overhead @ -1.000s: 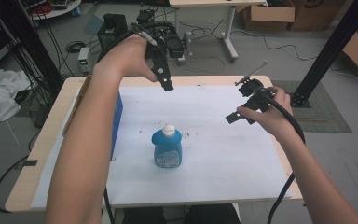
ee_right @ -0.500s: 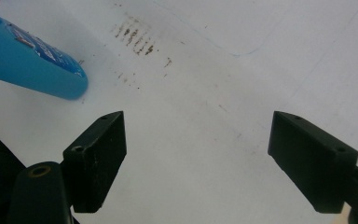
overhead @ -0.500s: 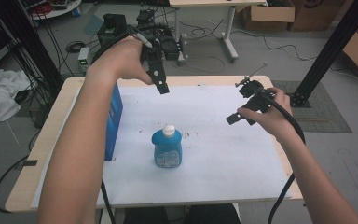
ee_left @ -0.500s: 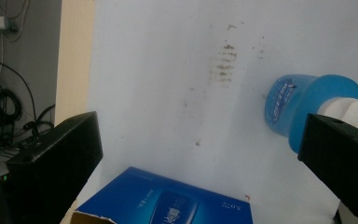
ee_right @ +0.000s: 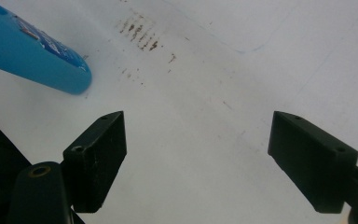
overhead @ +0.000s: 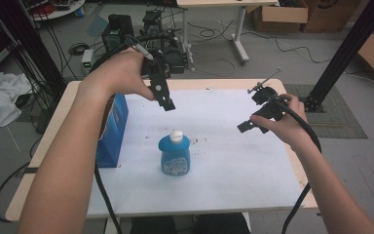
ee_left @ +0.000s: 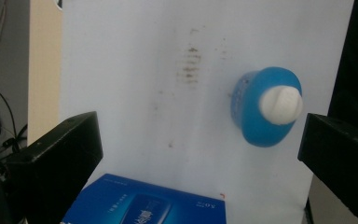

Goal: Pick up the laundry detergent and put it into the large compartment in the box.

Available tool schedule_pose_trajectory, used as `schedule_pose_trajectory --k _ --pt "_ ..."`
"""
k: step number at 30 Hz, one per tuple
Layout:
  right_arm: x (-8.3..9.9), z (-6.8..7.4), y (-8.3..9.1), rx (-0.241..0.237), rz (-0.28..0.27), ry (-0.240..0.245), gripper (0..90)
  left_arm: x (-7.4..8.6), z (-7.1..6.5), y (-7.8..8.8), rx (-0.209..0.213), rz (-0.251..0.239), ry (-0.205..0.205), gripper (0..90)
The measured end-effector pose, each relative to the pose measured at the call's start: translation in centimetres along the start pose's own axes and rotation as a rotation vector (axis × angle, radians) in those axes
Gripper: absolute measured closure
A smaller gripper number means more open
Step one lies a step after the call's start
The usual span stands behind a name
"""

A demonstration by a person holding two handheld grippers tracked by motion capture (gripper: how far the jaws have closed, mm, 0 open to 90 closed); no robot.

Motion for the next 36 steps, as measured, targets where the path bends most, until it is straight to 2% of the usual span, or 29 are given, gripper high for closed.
schedule_pose_trajectory --k 1,4,7,10,18,25,30,36 --pt "0.0 0.0 0.0 0.000 0.000 0.000 19.3 0.0 0.0 0.0 0.000 0.000 0.000 0.3" --pt "0.1 0.2 0.0 -0.005 0.002 0.005 19.4 0.2 -1.4 -0.2 0.009 0.001 -0.021 0.3" --pt "0.1 0.4 -0.1 -0.007 -0.001 0.009 19.4 0.4 -2.1 -0.6 0.014 0.015 -0.034 0.3" --pt "0.1 0.5 -0.2 -0.007 0.001 0.010 19.9 0.5 -3.2 -1.6 0.028 0.031 -0.047 0.3" --pt "0.3 0.8 -0.4 -0.004 0.016 0.009 19.8 0.6 -4.9 -3.5 0.056 0.058 -0.063 0.3" --pt "0.5 0.8 -0.4 -0.001 0.018 0.011 20.1 0.1 -6.1 -4.7 0.057 0.061 -0.086 0.3" --pt "0.6 0.8 0.0 0.006 0.006 0.013 20.4 0.1 -7.0 -5.9 0.052 0.083 -0.107 0.3" --pt "0.8 0.8 0.0 0.005 0.007 0.014 20.2 0.2 -7.6 -7.3 0.058 0.102 -0.111 0.3"
Point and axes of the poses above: each handheld gripper's, and its own axes: y roughly backward along the jaws, x roughly out of its underside, z roughly to its left, the point moved 10 cm from there along -y, roughly forward along the jaws, and after that the axes turned 9 degrees about -x, right-handed, at the moved point
